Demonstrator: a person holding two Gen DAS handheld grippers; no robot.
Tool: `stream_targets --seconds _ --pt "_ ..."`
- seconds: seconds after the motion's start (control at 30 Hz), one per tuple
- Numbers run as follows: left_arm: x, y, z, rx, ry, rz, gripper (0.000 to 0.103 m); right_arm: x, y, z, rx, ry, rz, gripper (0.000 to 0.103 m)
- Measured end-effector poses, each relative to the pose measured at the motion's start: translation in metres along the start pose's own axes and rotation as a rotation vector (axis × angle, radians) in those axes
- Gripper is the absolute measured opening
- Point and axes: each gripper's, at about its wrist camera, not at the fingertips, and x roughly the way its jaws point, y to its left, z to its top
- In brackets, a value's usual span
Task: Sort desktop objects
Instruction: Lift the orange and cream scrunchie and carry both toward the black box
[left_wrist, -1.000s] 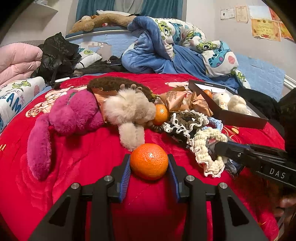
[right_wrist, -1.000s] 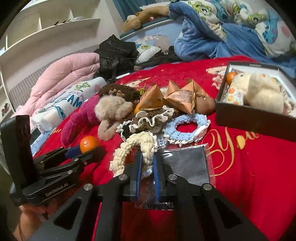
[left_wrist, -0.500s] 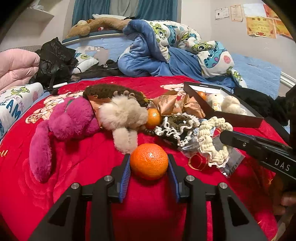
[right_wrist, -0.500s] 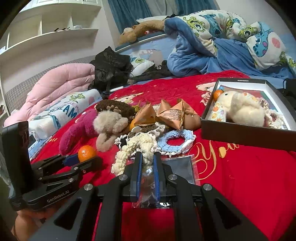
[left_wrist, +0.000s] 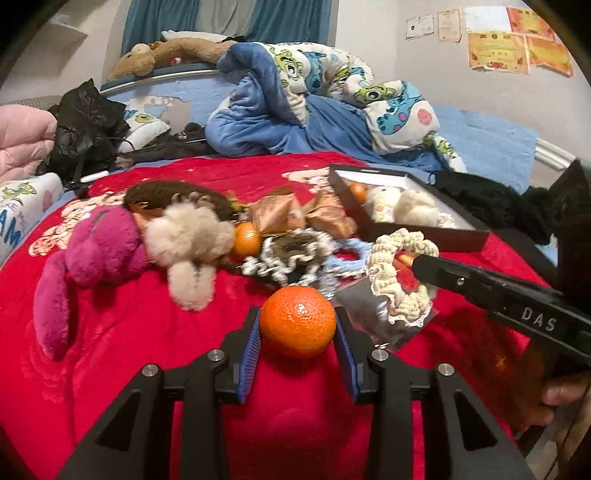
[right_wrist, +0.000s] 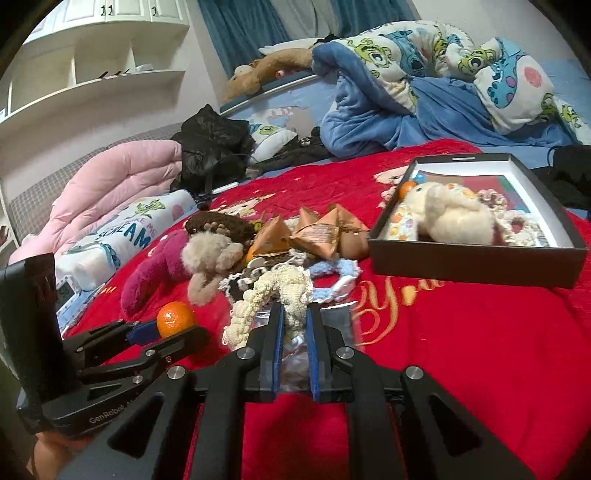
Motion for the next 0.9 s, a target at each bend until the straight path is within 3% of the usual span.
stream_targets --seconds 0.17,0.4,0.7,0.9 --pt "-0.001 -0.019 0.009 0.011 -0.021 -0.046 0.039 -0.019 -0.018 -0.001 0.024 -0.019 -0.042 0.012" --pt "-0.005 -0.049 0.024 0.051 -0.048 -0.115 0.039 -0.051 -0.036 -0.004 -0.014 -0.044 -0.173 0.012" --pt "0.001 -0.076 0.035 0.103 -0.046 -0.134 0.039 -0.079 -0.059 -0.003 0.009 -0.077 -0.215 0.012" --pt "0.008 -0.077 0.041 0.080 -0.039 -0.150 0.039 -0.084 -0.071 0.001 0.027 -0.097 -0.223 0.012"
